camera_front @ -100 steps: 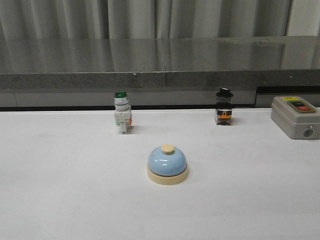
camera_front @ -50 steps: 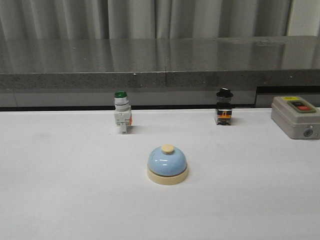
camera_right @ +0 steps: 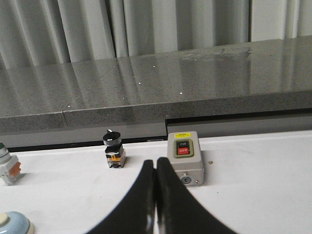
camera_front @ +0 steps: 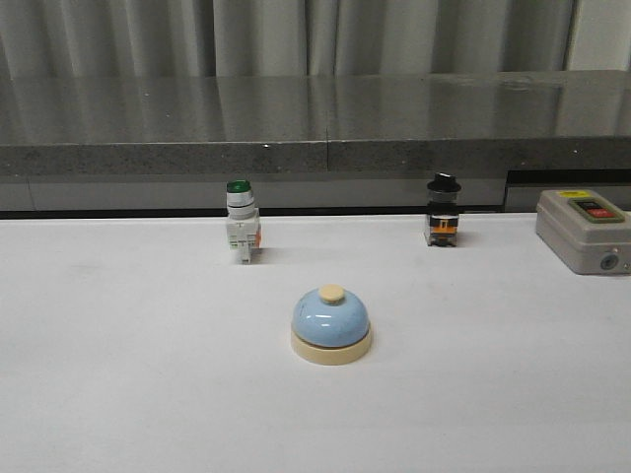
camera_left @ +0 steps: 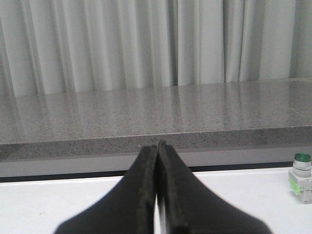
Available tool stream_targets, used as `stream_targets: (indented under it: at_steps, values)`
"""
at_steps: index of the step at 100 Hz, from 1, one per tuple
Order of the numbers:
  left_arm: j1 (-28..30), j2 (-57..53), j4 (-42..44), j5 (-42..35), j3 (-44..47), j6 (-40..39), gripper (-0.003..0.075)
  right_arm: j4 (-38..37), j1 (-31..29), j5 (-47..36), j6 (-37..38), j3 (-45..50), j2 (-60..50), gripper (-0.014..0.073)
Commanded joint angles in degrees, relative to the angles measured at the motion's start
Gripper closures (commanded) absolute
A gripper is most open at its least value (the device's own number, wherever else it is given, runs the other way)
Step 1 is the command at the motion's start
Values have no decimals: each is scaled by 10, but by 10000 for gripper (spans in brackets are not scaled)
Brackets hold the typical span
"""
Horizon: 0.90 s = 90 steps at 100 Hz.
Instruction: Place and press bell with both arms
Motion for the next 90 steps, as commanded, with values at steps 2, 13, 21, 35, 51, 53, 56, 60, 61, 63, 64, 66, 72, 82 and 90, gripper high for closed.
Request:
stream_targets:
  at_steps: [2,13,21,35,51,53,56,60,61,63,64,66,72,82,90]
  values:
    - [-2,-17,-5,-47,32,-6,741,21,-4,-8,-3,-58,38,658]
    - [-2,-17,-5,-47,32,-6,741,24,-4,48,-3,-118,101,658]
    - [-2,-17,-5,-47,32,-6,741,24,-4,99,-3,-168,150,658]
    - [-2,-17,-5,-47,32,-6,741,24,-4,174,-3,-242,244,658]
    - [-2,-17,-5,-47,32,-6,741,24,-4,217,-3,-310,356,658]
    - [-2,-17,-5,-47,32,-6,741,24,-4,220,-3,-317,374,658]
    - [-2,-17,-5,-47,32,-6,741,24,-4,225,-3,-328,397,658]
    - [-2,-17,-5,-47,32,-6,741,24,-4,227,-3,-338,414,658]
    - [-2,-17,-5,-47,32,-6,741,24,-4,228,-3,-339,419,658]
    - [-2,-17,-5,-47,32,-6,741,24,-4,229,-3,-346,435,658]
    - [-2,-17,-5,-47,32,-6,741,24,-4,229,-3,-346,439,658]
    - [-2,-17,-5,-47,32,-6,741,24,-2,229,-3,-351,447,658]
    - [-2,-17,-5,-47,32,-6,741,25,1,229,-3,-361,485,658]
    - [-2,-17,-5,-47,32,-6,741,25,14,230,-3,-378,545,658]
    - [-2,-17,-5,-47,32,-6,741,25,33,233,-3,-393,592,658]
